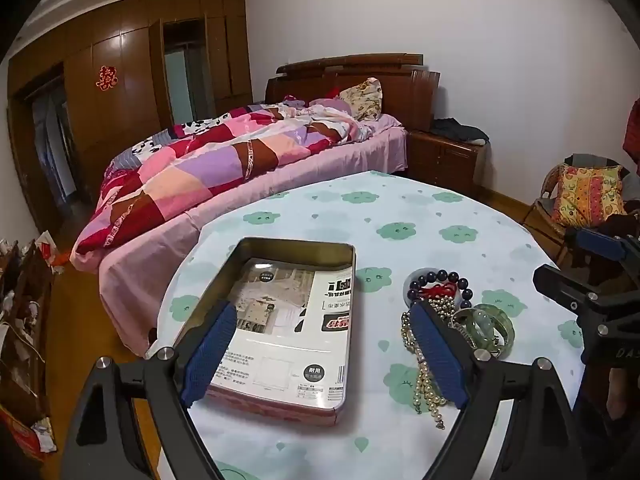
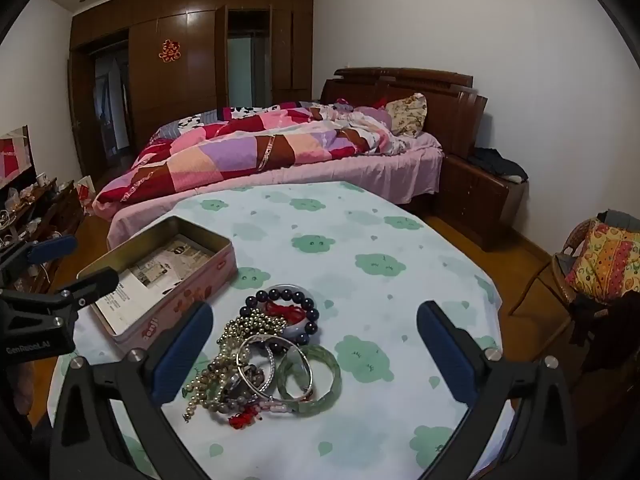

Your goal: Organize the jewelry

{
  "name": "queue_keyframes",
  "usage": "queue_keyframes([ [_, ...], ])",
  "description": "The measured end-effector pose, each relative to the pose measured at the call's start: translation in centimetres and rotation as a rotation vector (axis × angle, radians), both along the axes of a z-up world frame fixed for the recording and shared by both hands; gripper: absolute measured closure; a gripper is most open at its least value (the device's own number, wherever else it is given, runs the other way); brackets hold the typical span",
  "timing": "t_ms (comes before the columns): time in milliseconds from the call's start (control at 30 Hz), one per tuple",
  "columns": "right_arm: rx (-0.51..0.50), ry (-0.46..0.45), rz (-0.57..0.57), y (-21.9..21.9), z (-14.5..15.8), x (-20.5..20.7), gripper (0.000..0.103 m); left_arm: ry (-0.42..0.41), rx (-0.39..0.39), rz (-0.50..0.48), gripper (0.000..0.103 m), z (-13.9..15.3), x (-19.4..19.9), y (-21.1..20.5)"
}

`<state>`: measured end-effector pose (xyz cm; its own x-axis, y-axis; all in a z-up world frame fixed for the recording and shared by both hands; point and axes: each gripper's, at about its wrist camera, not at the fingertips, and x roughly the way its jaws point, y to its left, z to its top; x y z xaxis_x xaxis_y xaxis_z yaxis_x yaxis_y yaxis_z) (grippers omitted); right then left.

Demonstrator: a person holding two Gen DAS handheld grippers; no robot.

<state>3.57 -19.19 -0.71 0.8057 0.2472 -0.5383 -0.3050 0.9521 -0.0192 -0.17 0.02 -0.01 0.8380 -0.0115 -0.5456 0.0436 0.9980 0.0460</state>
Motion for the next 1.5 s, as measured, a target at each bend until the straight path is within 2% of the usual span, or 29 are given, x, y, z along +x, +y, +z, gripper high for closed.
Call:
queue_keyframes([
  [367,0.005,0.024,0.002,-0.1,-0.2,0.2,0.0,0.037,-0.003,-0.001,0.015,-0.2,0.1,-0.2],
  [1500,0.013,0.047,-0.009,-0.5,-1.0,0.7,0.0,0.047,0.002,0.0,0.015,-0.3,0.1,0.4],
])
